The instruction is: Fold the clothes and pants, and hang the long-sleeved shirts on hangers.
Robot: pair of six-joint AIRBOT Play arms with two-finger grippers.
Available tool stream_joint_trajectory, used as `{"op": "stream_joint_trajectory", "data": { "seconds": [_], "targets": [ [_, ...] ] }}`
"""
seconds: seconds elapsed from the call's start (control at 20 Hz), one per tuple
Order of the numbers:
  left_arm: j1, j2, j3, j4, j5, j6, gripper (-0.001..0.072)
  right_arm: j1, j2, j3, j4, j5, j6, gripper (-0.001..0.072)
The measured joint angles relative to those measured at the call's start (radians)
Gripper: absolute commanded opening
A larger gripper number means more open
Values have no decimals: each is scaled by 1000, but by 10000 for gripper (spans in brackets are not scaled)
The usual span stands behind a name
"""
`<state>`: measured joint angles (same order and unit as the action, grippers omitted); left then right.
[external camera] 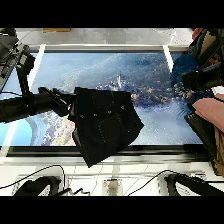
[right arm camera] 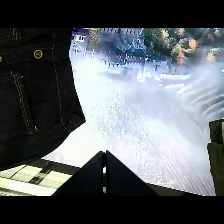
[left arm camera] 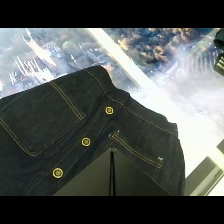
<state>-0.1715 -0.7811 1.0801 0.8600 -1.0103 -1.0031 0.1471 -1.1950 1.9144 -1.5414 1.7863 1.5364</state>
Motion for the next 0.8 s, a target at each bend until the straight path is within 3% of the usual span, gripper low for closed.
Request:
{"op": "stream_joint_trajectory", "data": {
  "seconds": [0.8],
  "targets": [
    [0,0,0,0,1,0,7,0,-1,0,-1,-49,-8,42]
  ]
}}
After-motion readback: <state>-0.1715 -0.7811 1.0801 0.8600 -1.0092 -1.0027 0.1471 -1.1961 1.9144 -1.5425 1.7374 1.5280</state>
